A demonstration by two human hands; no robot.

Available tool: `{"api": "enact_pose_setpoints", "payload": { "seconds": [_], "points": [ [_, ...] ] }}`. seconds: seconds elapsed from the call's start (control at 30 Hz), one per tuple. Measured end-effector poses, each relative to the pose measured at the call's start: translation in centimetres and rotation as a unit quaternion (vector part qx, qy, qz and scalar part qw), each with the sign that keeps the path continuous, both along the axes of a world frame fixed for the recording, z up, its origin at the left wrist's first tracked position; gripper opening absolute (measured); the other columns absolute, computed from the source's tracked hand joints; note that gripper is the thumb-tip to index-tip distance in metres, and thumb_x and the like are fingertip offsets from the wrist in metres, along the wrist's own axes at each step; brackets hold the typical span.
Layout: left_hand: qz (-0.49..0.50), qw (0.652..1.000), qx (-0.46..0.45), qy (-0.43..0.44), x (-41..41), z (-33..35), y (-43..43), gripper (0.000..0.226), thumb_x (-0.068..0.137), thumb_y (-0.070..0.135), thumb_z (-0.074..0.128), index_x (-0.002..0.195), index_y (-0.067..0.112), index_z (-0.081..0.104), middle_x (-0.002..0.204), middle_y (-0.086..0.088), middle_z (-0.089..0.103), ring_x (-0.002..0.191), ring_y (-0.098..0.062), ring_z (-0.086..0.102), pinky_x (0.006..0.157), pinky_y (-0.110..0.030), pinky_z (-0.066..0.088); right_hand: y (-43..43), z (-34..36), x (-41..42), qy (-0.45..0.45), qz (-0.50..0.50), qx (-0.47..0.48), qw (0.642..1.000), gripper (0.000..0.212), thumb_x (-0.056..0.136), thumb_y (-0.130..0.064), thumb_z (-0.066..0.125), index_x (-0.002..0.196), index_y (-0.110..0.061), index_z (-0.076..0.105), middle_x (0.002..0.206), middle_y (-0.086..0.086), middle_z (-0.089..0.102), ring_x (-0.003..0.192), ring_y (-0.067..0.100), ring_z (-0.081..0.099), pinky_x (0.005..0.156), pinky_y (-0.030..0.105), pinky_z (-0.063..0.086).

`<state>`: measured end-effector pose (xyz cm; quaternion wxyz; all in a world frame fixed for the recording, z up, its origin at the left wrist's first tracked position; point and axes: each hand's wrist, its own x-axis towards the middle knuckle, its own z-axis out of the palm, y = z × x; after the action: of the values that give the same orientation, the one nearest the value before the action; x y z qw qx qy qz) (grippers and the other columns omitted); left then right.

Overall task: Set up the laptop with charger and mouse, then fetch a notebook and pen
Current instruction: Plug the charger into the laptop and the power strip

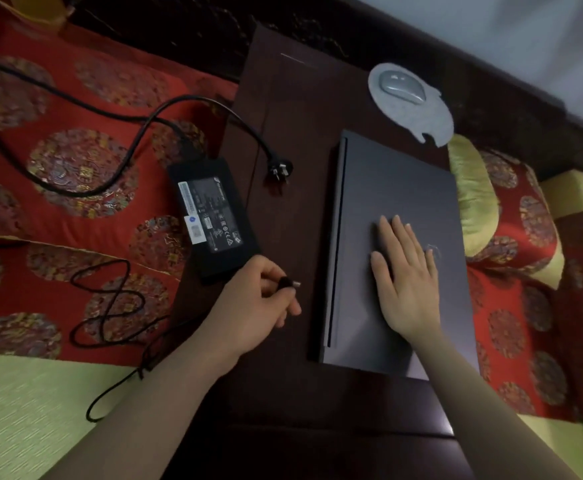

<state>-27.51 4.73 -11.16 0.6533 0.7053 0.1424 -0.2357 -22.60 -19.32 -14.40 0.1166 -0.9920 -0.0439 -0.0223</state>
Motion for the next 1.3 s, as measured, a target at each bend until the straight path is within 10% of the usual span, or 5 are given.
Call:
{"api": "enact_pose_setpoints", "payload": {
  "seconds": [0.17, 0.43, 0.83, 1.1, 1.3],
  "points": [
    [0.133, 0.980, -0.144, 0.019, 0.4, -0.7, -0.5, 0.026, 0.093, 0.010, 0.051, 0.112, 0.022, 0.066, 0.086, 0.001, 0.068, 0.065, -0.003, 0.062, 0.063, -0.013, 0.051, 0.2, 0.1, 0.0, -0.006, -0.001, 0.000, 1.000, 0.052, 0.098, -0.046, 0.024, 0.149, -0.035, 0.027, 0.160, -0.008, 0.021, 0.148, 0.010, 0.012, 0.119, 0.047, 0.011],
    [0.171, 0.965, 0.127, -0.153, -0.6, -2.3, -3.3, 0.019, 0.085, 0.024, 0.066, 0.103, 0.024, 0.071, 0.094, 0.011, 0.072, 0.087, -0.001, 0.066, 0.083, -0.021, 0.053, 0.2, -0.2, 0.1, -0.012, -0.006, -0.001, 1.000, 0.054, 0.096, -0.046, 0.023, 0.148, -0.034, 0.029, 0.159, -0.007, 0.024, 0.148, 0.010, 0.015, 0.120, 0.046, 0.012],
    [0.122, 0.962, 0.183, -0.163, 1.6, -1.8, -4.6, 0.015, 0.086, 0.022, 0.064, 0.099, 0.018, 0.069, 0.091, 0.003, 0.071, 0.085, -0.014, 0.066, 0.079, -0.037, 0.055, 0.4, 0.2, 0.1, -0.013, -0.002, -0.004, 1.000, 0.053, 0.097, -0.045, 0.023, 0.148, -0.034, 0.029, 0.159, -0.010, 0.022, 0.147, 0.007, 0.013, 0.119, 0.047, 0.013],
    [0.129, 0.961, 0.173, -0.172, 1.4, -2.2, -3.8, 0.011, 0.081, 0.019, 0.069, 0.092, 0.022, 0.068, 0.080, 0.010, 0.067, 0.072, -0.004, 0.063, 0.068, -0.022, 0.055, 2.9, 0.7, -1.5, -0.053, -0.096, 0.166, 0.980, 0.035, 0.092, -0.027, 0.057, 0.127, -0.030, 0.062, 0.134, -0.010, 0.052, 0.126, 0.004, 0.046, 0.097, 0.002, 0.029],
    [0.142, 0.956, 0.175, -0.190, 2.4, -3.0, -4.1, 0.010, 0.080, 0.020, 0.070, 0.090, 0.021, 0.069, 0.078, 0.009, 0.067, 0.069, -0.006, 0.062, 0.063, -0.022, 0.053, 4.7, -0.6, -2.3, -0.065, -0.097, 0.169, 0.979, 0.039, 0.090, -0.036, 0.050, 0.128, -0.038, 0.058, 0.136, -0.021, 0.047, 0.129, 0.000, 0.041, 0.101, 0.008, 0.030]
  ]
}}
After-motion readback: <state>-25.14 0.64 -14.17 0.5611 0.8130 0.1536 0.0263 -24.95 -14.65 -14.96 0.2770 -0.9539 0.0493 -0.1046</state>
